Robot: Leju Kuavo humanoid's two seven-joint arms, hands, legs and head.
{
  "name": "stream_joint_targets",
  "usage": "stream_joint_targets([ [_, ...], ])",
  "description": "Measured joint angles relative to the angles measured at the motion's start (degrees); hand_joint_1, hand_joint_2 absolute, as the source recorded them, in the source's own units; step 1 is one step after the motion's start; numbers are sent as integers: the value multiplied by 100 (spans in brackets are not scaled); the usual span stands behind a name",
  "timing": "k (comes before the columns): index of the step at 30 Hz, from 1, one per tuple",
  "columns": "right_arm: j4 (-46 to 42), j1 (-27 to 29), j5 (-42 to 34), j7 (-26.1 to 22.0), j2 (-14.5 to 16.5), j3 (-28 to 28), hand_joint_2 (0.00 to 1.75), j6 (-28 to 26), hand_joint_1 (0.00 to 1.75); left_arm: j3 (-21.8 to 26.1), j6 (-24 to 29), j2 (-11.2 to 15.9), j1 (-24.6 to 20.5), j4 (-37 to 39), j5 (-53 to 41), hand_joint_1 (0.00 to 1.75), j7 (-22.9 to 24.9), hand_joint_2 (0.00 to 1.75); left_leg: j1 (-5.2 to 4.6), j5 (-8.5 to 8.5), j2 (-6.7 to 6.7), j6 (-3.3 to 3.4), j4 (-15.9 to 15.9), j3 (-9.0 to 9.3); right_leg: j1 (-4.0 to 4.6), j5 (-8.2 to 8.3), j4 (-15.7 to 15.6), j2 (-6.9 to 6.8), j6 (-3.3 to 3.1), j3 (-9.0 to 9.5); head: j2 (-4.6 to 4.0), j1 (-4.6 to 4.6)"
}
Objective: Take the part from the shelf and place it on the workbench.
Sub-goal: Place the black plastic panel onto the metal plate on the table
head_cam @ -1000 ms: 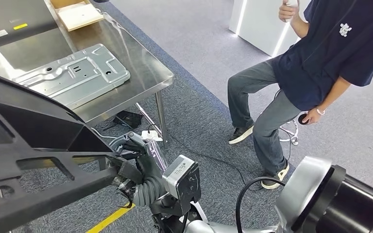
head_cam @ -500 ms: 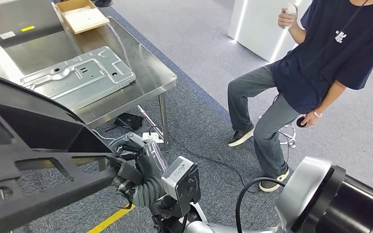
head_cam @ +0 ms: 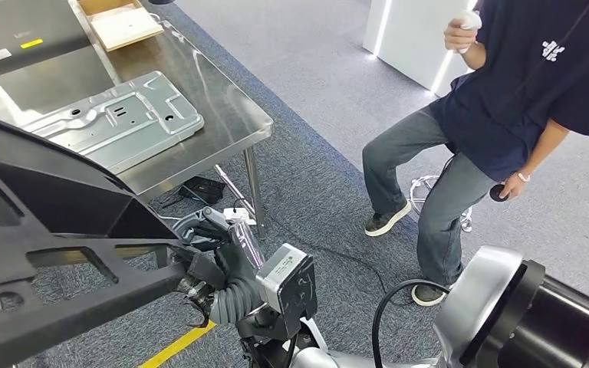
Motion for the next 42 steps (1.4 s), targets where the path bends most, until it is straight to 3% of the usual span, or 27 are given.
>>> stream_joint_targets([
  [2,0,-25,-50,15,-1,1,175,1,175,0,36,1,-4,0,8,0,-4,175,-22,379,-2,74,-706,322,8,-3,-7,15,2,20,0,1],
  [4,2,-100,-152,85,-9,5,175,3,175,0,62,-4,-12,-1,98,0,-36,175,-72,529,-8,139,-1211,535,3,11,-22,25,32,8,0,-1],
  [6,19,-219,-299,173,-33,40,175,6,175,0,79,-16,-12,-2,245,0,-80,175,-109,523,-14,169,-1328,564,-7,42,-50,27,85,-11,0,0],
  [8,61,-330,-431,204,-61,103,175,9,175,1,111,-39,1,-3,351,0,-101,175,-75,581,-12,201,-1424,606,-4,20,-31,15,142,-24,0,5],
  [9,91,-384,-484,202,-72,135,175,9,175,4,129,-55,5,-3,388,0,-102,175,-58,615,-7,228,-1476,629,1,-65,90,8,164,-77,0,7],
  [11,163,-491,-590,196,-95,190,175,9,175,25,179,-94,11,-4,462,0,-101,175,-48,648,3,264,-1519,644,2,-380,672,-4,193,-350,0,8],
  [13,246,-598,-724,195,-122,274,175,10,175,58,238,-133,29,-4,546,0,-95,175,-49,645,7,278,-1501,628,-3,-623,1340,-8,223,-675,0,7],
  [14,288,-649,-792,195,-136,322,175,10,175,71,265,-152,41,-4,584,0,-95,175,-47,639,7,277,-1490,623,-9,-606,1459,-12,238,-738,0,7],
  [15,332,-709,-851,195,-145,368,175,11,175,81,288,-169,50,-4,627,0,-102,175,-42,629,2,272,-1473,621,-20,-477,1334,-20,250,-680,0,7],
  [17,428,-845,-951,193,-155,458,175,11,175,105,320,-204,61,-4,713,0,-130,175,-24,587,-14,234,-1410,616,-44,-128,636,-34,265,-332,0,8],
  [19,546,-989,-1034,185,-155,565,175,13,175,155,344,-229,73,-4,786,0,-153,175,-36,527,-26,163,-1309,573,-43,16,104,-26,229,-69,0,9],
  [22,706,-1129,-1084,170,-155,735,175,15,175,228,357,-245,101,-4,834,0,-158,175,-53,506,-29,92,-1270,530,-24,7,35,-9,122,-59,0,12],
  [24,786,-1188,-1083,166,-152,827,175,15,175,257,359,-257,109,-4,843,0,-160,175,-43,404,-28,47,-1142,476,-40,21,14,-16,67,-54,0,12],
  [25,819,-1208,-1078,165,-151,862,175,15,175,267,359,-264,111,-4,843,0,-164,175,-36,277,-27,18,-940,385,-51,27,4,-23,46,-51,0,11],
  [28,888,-1231,-1047,170,-149,945,175,15,175,289,342,-277,116,-4,834,0,-188,175,-24,-169,-25,-44,59,-79,-37,23,2,-43,19,-53,0,11],
  [29,905,-1234,-1031,174,-149,967,175,15,175,300,334,-278,117,-4,832,0,-193,175,-24,-188,-25,-42,240,-169,-27,20,2,-46,15,-52,0,12],
  [30,919,-1236,-1011,179,-149,984,175,14,175,313,326,-278,117,-4,830,0,-196,175,-26,-102,-25,-27,223,-166,-17,18,3,-43,11,-46,0,13],
  [32,933,-1241,-972,187,-149,997,175,13,175,337,312,-278,126,-4,829,0,-196,175,-39,300,-26,38,-404,113,-5,13,0,-24,9,-22,0,14],
  [34,938,-1245,-948,194,-149,1003,175,13,175,351,298,-277,138,-4,828,0,-193,175,-76,545,-30,111,-1060,417,4,16,-13,-9,22,-14,0,16],
  [37,942,-1246,-928,198,-149,1004,175,13,175,361,277,-276,148,-2,828,0,-191,175,-126,554,-32,168,-1316,515,-3,52,-48,-9,87,-37,0,20],
  [39,945,-1250,-916,199,-151,1005,175,13,175,362,272,-283,152,-3,828,0,-191,175,-94,608,-22,204,-1409,559,0,2,7,-20,140,-57,0,27],
  [40,948,-1253,-912,199,-153,1005,175,11,175,363,270,-287,151,-3,828,0,-191,175,-76,636,-15,235,-1460,588,6,-87,137,-23,162,-112,0,30],
  [42,957,-1254,-904,199,-156,1006,175,9,175,364,260,-292,152,-3,822,0,-192,175,-63,658,-1,278,-1502,610,12,-405,761,-26,194,-407,0,34],
])
